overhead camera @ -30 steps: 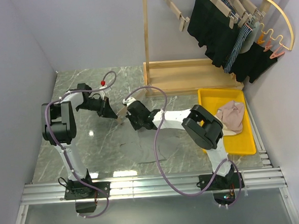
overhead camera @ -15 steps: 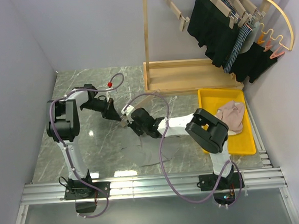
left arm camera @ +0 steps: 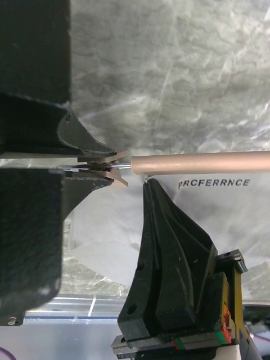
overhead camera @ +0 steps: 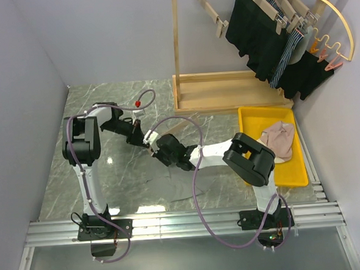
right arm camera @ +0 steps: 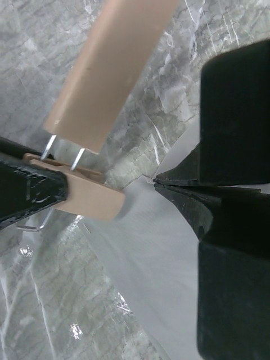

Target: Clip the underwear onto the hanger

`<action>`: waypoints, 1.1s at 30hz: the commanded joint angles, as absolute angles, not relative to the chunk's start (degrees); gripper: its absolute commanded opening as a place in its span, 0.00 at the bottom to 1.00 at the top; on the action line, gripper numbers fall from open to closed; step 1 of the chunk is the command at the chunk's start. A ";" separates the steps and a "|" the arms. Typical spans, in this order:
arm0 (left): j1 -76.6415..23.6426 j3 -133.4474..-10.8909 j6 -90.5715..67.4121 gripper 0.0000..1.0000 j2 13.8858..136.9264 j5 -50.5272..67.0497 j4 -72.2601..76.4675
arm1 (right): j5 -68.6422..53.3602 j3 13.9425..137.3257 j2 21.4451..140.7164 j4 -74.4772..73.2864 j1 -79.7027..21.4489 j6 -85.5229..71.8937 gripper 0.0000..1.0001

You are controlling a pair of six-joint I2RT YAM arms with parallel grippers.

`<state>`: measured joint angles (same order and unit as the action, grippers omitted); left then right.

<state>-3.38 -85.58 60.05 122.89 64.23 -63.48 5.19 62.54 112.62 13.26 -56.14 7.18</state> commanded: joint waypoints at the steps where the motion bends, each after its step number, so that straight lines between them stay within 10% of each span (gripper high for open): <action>1: -3.78 -87.98 66.44 0.00 123.92 68.64 -67.94 | 6.50 62.40 108.72 14.68 -57.04 8.61 0.00; 33: -5.45 -92.73 77.69 0.00 128.15 67.33 -78.31 | 6.94 62.23 105.82 13.71 -57.92 9.49 0.00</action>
<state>-4.64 -91.00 72.90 128.42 65.49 -74.56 6.42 62.13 108.99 12.78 -57.52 8.95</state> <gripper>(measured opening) 0.071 0.005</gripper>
